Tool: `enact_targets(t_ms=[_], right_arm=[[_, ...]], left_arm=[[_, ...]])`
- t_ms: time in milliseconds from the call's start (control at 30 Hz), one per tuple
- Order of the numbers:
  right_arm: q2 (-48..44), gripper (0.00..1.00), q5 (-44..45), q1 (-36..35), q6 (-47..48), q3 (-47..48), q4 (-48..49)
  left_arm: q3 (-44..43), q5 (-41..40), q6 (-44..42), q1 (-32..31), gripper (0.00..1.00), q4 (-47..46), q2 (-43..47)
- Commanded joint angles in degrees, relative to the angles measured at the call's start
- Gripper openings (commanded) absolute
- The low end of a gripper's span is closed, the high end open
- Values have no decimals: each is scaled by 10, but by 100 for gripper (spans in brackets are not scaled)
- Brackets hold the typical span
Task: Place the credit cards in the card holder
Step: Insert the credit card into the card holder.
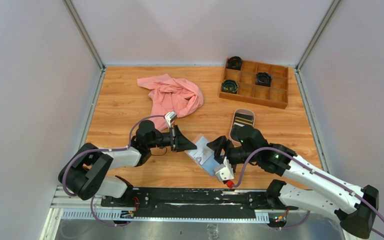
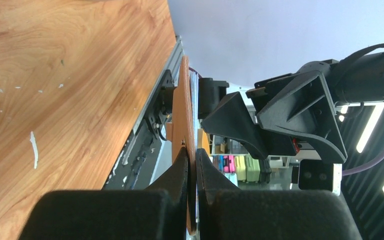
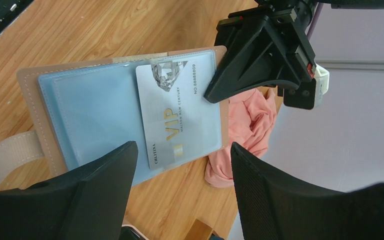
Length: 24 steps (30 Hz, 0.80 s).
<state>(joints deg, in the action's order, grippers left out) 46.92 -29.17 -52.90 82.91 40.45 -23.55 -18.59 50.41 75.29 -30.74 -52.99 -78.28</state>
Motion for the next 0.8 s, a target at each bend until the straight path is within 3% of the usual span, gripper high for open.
enact_targets(t_ms=[0, 600, 767], right_arm=[[5, 72, -18, -7, 3, -6, 10], [26, 73, -34, -18, 17, -17, 29], [28, 72, -10, -18, 6, -25, 79]], left_arm=[[-19, 12, -6, -11, 0, -4, 6], [-24, 7, 3, -35, 0, -4, 14], [-22, 9, 5, -40, 0, -4, 15]])
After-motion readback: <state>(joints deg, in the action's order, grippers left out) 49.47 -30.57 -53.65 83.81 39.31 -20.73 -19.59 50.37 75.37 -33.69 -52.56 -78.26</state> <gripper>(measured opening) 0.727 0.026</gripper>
